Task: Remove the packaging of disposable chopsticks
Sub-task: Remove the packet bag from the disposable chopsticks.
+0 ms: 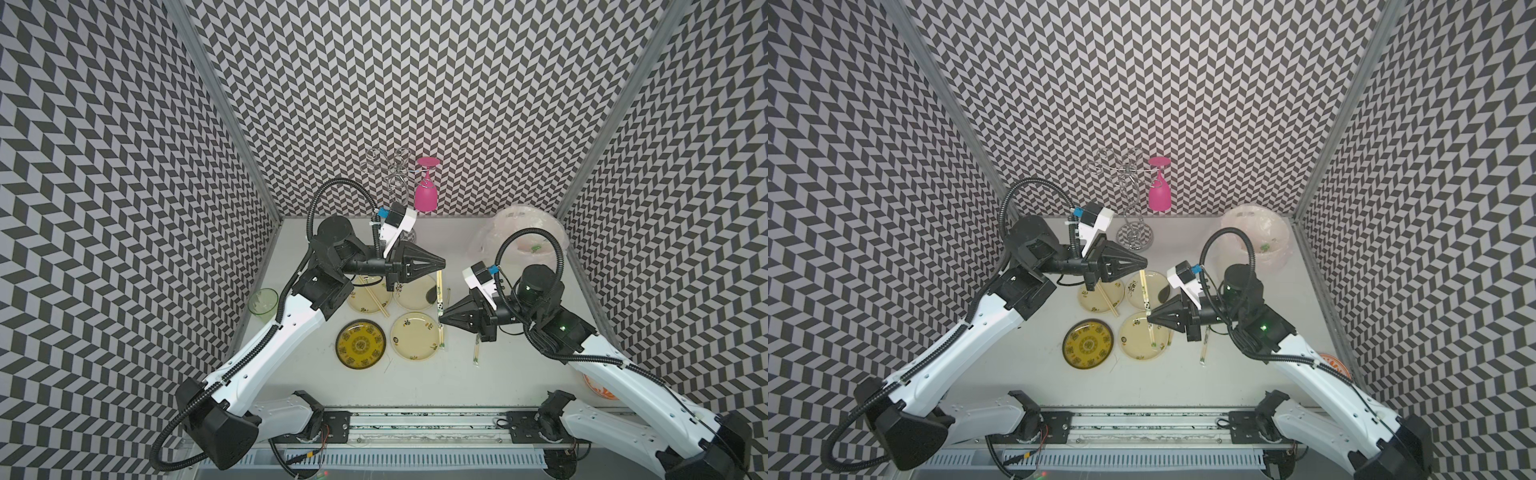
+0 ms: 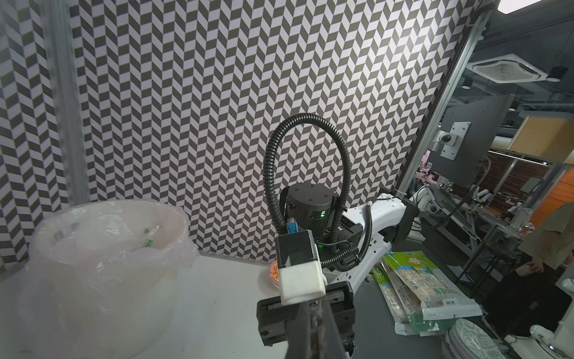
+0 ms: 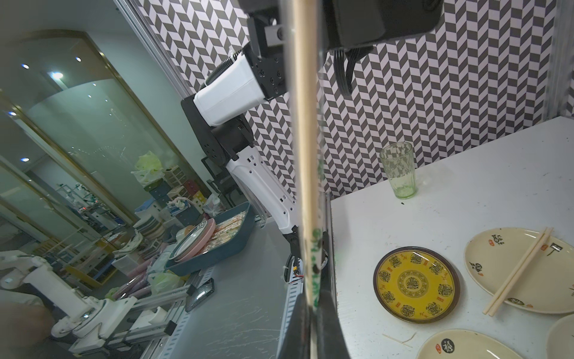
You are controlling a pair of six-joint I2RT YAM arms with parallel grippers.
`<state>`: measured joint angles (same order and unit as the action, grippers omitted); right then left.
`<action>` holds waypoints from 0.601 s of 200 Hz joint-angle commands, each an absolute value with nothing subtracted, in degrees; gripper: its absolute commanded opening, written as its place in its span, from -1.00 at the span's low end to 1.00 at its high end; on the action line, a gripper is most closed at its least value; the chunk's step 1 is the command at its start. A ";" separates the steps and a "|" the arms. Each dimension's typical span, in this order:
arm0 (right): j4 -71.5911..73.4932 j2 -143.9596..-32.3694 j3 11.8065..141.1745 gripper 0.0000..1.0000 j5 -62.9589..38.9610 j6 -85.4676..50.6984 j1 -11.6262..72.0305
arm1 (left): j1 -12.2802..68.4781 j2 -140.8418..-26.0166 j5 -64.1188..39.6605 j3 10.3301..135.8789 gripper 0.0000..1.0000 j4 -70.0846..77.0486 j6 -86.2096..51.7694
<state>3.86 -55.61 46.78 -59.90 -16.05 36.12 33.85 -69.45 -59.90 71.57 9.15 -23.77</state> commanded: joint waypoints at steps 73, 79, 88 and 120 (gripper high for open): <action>28.98 -58.09 45.41 -0.24 -60.84 -31.07 36.96 | 33.75 -65.05 -50.24 66.27 -1.00 20.69 -31.56; 27.32 -58.42 46.20 -0.25 -60.99 -29.96 37.00 | 33.75 -65.12 -50.27 66.42 -1.00 20.41 -31.39; 25.76 -58.83 47.13 -0.26 -61.08 -28.46 37.31 | 33.74 -65.08 -50.13 66.36 -1.00 19.96 -31.27; 23.98 -59.44 48.33 -0.37 -58.13 -26.32 38.47 | 33.77 -65.13 -49.31 65.99 -1.00 21.03 -32.13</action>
<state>23.20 -59.13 46.33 -59.31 -28.53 37.36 33.82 -65.30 -50.39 66.17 18.65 -30.94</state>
